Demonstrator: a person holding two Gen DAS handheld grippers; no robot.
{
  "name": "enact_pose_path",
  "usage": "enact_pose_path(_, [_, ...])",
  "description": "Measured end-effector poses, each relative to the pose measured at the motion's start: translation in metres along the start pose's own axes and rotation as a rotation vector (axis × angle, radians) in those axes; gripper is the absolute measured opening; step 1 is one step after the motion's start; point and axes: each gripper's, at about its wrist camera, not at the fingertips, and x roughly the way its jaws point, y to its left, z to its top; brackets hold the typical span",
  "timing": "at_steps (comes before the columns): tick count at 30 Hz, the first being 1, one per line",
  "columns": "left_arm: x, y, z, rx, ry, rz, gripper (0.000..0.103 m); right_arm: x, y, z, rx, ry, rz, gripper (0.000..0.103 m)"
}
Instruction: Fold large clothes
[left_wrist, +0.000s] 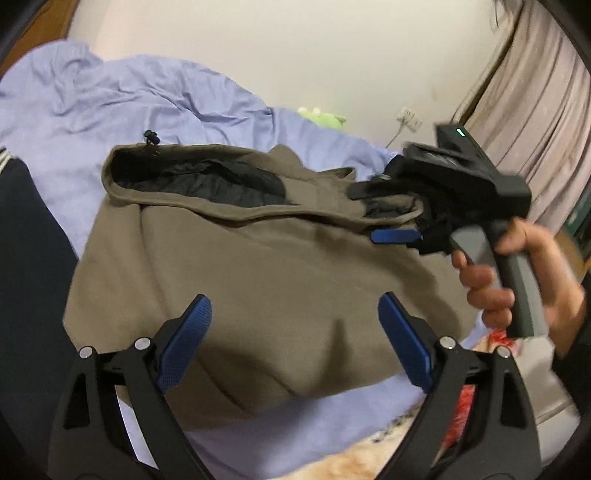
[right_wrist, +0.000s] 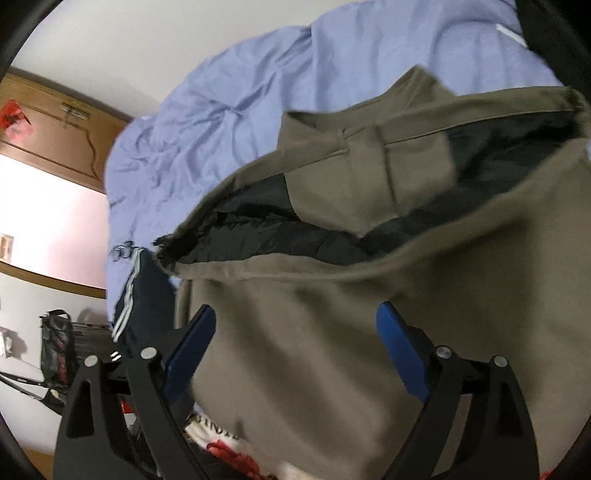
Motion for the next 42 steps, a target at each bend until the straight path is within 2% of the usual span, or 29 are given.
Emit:
enact_pose_path(2, [0.012,0.002,0.0,0.037,0.038,0.022,0.089,0.016,-0.005,0.007,0.037,-0.008,-0.044,0.08])
enact_pose_path(5, [0.018,0.006,-0.001,0.086,0.028,0.024,0.089,0.029,-0.016,0.014,0.071,-0.063,-0.099,0.057])
enact_pose_path(7, [0.022,0.005,-0.003,0.13,0.039,0.046,0.089,0.034,-0.025,0.02,0.108,-0.071,-0.105,0.022])
enact_pose_path(9, [0.022,0.003,-0.005,0.162,0.049,0.056,0.089,0.028,-0.029,0.026,0.129,-0.113,-0.075,0.006])
enact_pose_path(12, [0.023,0.002,-0.006,0.185,0.061,0.064,0.089,0.006,-0.02,0.043,0.105,-0.201,-0.046,0.004])
enact_pose_path(14, [0.022,0.004,-0.005,0.162,0.066,0.057,0.089,0.001,-0.013,0.06,0.102,-0.208,-0.038,0.004])
enact_pose_path(16, [0.021,0.007,-0.004,0.135,0.065,0.044,0.089,-0.001,-0.006,0.076,0.09,-0.218,-0.065,0.004])
enact_pose_path(20, [0.021,0.012,-0.004,0.118,0.066,0.042,0.089,0.017,-0.002,0.106,0.13,-0.166,-0.123,0.003])
enact_pose_path(22, [0.024,0.014,-0.005,0.116,0.076,0.057,0.089,0.037,-0.01,0.117,0.142,-0.102,-0.184,0.003])
enact_pose_path(25, [0.029,0.016,-0.008,0.117,0.094,0.062,0.089,0.069,-0.03,0.121,0.211,0.037,-0.226,0.007])
enact_pose_path(27, [0.032,0.017,-0.009,0.123,0.097,0.062,0.089,0.071,-0.038,0.114,0.207,0.055,-0.206,0.009])
enact_pose_path(29, [0.035,0.018,-0.008,0.125,0.1,0.065,0.089,0.066,-0.037,0.112,0.174,0.072,-0.179,0.016])
enact_pose_path(30, [0.035,0.018,-0.007,0.121,0.098,0.066,0.089,0.062,-0.034,0.109,0.154,0.094,-0.168,0.026])
enact_pose_path(31, [0.033,0.018,-0.004,0.116,0.088,0.071,0.089,0.055,-0.029,0.106,0.122,0.118,-0.193,0.043])
enact_pose_path(33, [0.031,0.017,0.001,0.119,0.072,0.089,0.089,0.039,-0.01,0.1,0.014,0.139,-0.251,0.061])
enact_pose_path(36, [0.033,0.018,0.002,0.118,0.083,0.108,0.089,0.011,0.034,0.085,-0.241,0.153,-0.332,0.066])
enact_pose_path(38, [0.033,0.015,0.001,0.117,0.089,0.118,0.089,-0.002,0.062,0.075,-0.368,0.139,-0.354,0.071])
enact_pose_path(39, [0.033,0.014,0.001,0.119,0.089,0.12,0.089,-0.004,0.078,0.068,-0.434,0.138,-0.368,0.076])
enact_pose_path(42, [0.034,0.015,0.0,0.107,0.098,0.125,0.089,0.0,0.123,0.047,-0.608,0.143,-0.345,0.079])
